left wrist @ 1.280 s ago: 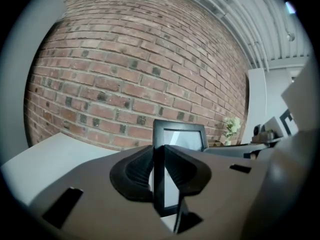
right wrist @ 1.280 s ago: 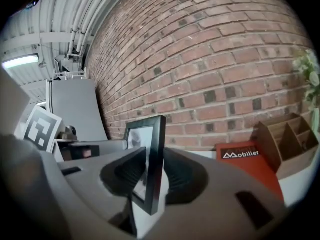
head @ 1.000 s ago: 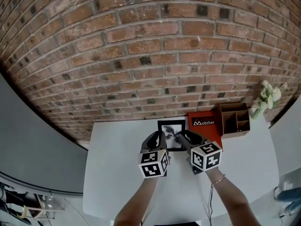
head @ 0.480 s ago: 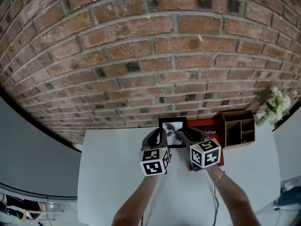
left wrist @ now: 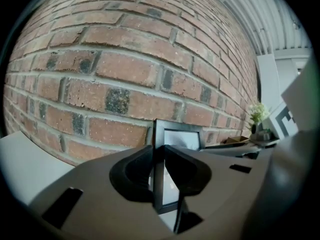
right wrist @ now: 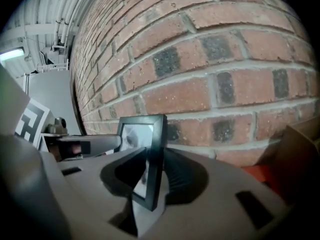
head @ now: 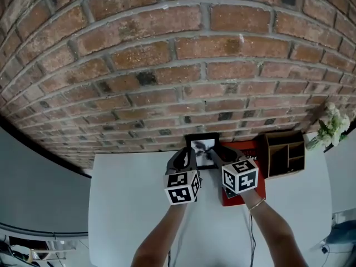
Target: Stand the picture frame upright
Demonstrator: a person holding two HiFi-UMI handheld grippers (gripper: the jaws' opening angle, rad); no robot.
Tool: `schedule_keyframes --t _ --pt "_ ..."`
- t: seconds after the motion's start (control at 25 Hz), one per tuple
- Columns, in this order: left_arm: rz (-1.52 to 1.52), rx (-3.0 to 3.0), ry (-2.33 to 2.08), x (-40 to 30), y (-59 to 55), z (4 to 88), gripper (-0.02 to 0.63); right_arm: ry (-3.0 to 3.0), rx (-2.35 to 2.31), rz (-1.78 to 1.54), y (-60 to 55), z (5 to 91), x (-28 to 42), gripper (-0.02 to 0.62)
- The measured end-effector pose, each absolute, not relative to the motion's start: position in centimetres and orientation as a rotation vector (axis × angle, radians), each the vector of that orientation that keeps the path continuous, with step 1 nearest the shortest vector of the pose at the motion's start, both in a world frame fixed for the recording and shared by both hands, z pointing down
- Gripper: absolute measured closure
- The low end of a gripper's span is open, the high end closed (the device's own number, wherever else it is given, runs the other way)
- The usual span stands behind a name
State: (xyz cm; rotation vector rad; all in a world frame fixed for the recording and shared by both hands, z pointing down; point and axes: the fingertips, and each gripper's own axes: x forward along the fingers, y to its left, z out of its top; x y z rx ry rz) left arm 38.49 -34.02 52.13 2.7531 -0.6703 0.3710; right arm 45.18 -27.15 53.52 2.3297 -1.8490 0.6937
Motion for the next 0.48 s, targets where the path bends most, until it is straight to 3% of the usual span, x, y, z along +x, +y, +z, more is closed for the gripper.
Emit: schedule_keyframes --t 0.48 --pt "0.381 2.734 -0.660 39.1 -34.8 53.3 0.545 -1.818 2.331 0.714 -28.2 54.5 46.1 0.482"
